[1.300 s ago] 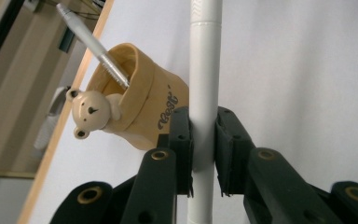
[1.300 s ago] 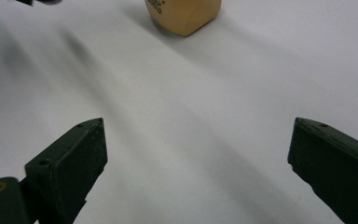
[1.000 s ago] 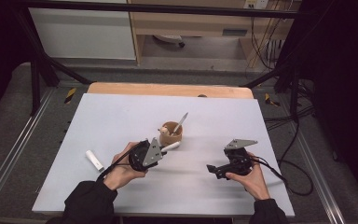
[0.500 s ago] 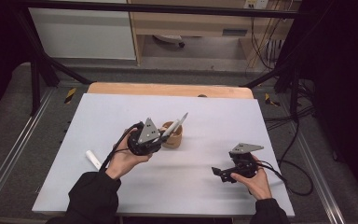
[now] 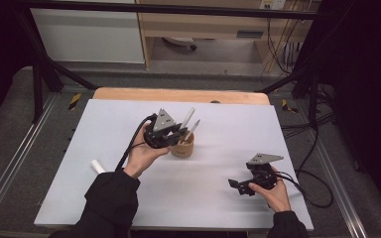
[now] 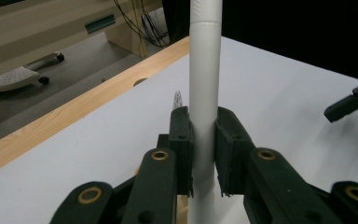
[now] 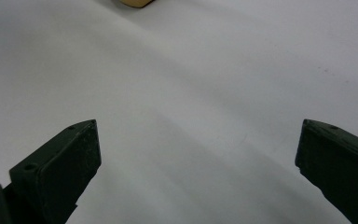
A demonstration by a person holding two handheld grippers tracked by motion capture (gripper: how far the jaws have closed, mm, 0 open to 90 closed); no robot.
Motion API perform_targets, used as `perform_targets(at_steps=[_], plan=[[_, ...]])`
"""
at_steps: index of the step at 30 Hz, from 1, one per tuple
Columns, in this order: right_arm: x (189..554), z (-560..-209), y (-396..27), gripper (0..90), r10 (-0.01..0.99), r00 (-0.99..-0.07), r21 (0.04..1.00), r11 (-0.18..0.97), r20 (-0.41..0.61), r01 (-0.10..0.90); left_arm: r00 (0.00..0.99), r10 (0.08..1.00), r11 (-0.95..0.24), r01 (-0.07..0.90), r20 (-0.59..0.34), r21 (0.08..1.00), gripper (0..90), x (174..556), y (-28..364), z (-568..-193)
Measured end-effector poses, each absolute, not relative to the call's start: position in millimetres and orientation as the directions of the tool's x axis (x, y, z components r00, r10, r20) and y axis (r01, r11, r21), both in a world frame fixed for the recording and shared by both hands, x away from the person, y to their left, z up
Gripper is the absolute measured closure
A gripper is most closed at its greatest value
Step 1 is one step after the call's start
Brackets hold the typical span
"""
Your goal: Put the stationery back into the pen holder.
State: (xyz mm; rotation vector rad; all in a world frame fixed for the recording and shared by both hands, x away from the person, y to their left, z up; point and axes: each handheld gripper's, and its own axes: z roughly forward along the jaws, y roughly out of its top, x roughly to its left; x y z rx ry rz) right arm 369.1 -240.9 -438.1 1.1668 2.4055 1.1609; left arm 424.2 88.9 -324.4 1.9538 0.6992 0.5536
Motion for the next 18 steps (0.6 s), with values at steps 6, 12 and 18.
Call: perform_targets(at_steps=[6,12,18], plan=[[369,-438,-242,0.7,0.741,-0.659,0.738,0.372,0.13,0.563,0.721,0.69,-0.356,0.252,0.071,0.9,77.9,435,78,-320],[369,-439,-241,0.8,0.739,-0.66,0.732,0.377,0.13,0.567,0.709,0.703,-0.341,0.258,0.063,0.904,77.9,447,70,-318],[369,-439,-242,0.9,0.738,-0.663,0.732,0.382,0.126,0.564,0.702,0.71,-0.329,0.264,0.054,0.907,77.9,458,64,-323]])
